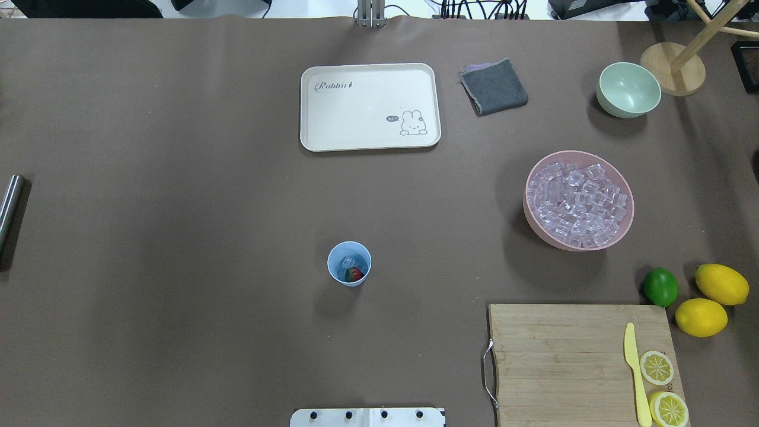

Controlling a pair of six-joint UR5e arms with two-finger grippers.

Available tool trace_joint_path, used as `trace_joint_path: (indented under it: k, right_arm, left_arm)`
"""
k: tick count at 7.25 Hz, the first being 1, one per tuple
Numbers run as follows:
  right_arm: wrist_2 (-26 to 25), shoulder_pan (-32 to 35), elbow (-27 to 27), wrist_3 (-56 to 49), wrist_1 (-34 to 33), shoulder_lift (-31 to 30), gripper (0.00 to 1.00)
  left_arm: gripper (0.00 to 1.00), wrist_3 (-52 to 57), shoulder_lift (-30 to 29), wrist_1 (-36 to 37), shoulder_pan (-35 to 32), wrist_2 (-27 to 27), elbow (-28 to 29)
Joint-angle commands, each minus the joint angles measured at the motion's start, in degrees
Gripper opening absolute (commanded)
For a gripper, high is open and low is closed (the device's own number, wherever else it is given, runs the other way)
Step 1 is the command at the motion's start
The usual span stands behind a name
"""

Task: Mash ice and strawberries in cup

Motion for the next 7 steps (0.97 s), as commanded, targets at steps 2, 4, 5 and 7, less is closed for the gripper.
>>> trace_joint_path:
  k: [2, 4, 5, 7]
  right_arm:
    - [-0.15, 0.0, 0.0, 0.0, -0.01, 0.0, 1.0]
    - [-0.23, 0.0, -0.08, 0.0, 0.07, 0.0, 1.0]
    - [-0.15, 0.0, -0.08, 0.0, 0.07, 0.0, 1.0]
    - [0.12, 0.0, 0.0, 0.0, -0.1, 0.0, 1.0]
  left_arm:
    - [0.98, 7.55, 2.79, 1.92, -0.85, 0.31, 2.03]
    - [0.98, 7.99, 2.72, 0.88, -0.85, 0.49, 8.8]
    - [0.98, 7.99, 2.98, 0.7, -1.03, 0.49, 9.95]
    - [0.98, 8.95, 3.25, -1.83, -2.95, 0.49, 15.38]
